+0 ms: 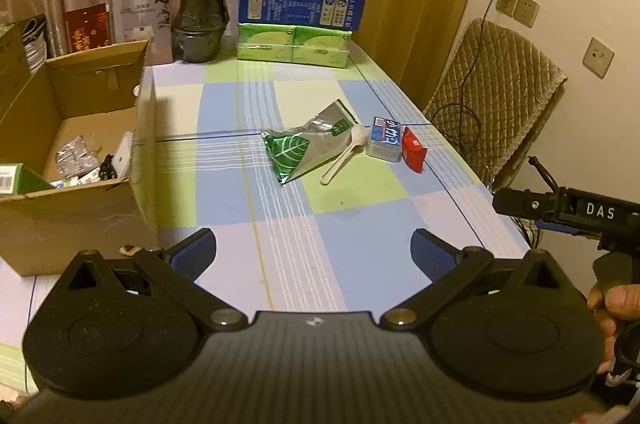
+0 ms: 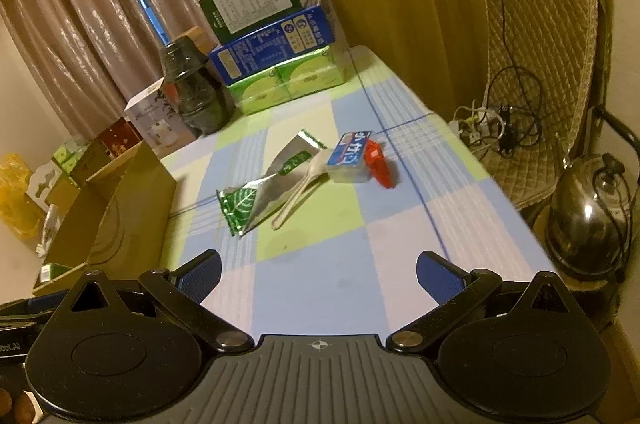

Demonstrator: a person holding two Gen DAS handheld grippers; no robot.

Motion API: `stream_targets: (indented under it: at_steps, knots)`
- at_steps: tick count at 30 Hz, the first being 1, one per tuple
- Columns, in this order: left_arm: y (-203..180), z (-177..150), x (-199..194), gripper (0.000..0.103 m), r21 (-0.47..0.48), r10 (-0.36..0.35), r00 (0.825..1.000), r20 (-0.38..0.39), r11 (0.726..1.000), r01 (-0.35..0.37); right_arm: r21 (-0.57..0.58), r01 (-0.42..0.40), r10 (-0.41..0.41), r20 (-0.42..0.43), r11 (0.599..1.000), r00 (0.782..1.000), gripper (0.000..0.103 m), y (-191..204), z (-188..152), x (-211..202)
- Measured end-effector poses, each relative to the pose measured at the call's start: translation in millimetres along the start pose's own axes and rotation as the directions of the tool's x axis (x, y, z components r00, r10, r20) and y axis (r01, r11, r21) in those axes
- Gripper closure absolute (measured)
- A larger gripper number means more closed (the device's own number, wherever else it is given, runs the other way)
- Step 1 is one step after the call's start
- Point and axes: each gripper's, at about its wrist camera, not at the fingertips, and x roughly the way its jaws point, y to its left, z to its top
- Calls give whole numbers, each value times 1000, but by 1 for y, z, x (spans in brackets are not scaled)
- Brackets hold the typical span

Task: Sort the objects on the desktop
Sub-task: 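Move both tools back over the spoon and red packet, then grasp the white plastic spoon with the left tool while the right tool grasps the red packet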

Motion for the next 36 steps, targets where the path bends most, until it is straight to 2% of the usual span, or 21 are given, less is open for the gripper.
stream_targets:
  at_steps: [7, 16, 21, 22, 24, 26, 29, 33, 36]
  knots:
    - [-7, 17, 31, 1, 45, -23, 1000, -16, 999, 24, -65, 48, -47, 18, 997, 999, 2, -13, 20, 15]
    - [-22, 44, 105, 4, 160, -79, 996, -34, 984, 84, -268, 88, -94, -11, 959, 995, 2, -25, 49, 72]
    - [-23, 52, 157, 15, 181, -123, 989, -86, 974, 137, -320, 85, -107, -52, 943, 993, 4, -33, 59, 115]
    - [-23, 52, 166, 16, 183, -131, 987, -93, 972, 146, -329, 79, -105, -62, 941, 993, 5, -34, 60, 124]
    - [-22, 54, 183, 27, 193, -147, 984, -105, 967, 165, -341, 63, -97, -84, 938, 992, 18, -39, 61, 140]
    - [-24, 55, 202, 33, 207, -164, 979, -124, 960, 187, -350, 50, -93, -105, 935, 990, 27, -41, 63, 157]
    - [-26, 56, 227, 44, 240, -171, 974, -146, 949, 203, -376, 49, -101, -120, 925, 988, 37, -42, 65, 179]
    - [-30, 57, 255, 56, 300, -176, 968, -177, 927, 224, -387, 45, -102, -130, 921, 986, 43, -45, 67, 200]
    - [-31, 56, 270, 59, 337, -171, 968, -181, 914, 224, -390, 48, -105, -128, 920, 986, 47, -48, 67, 210]
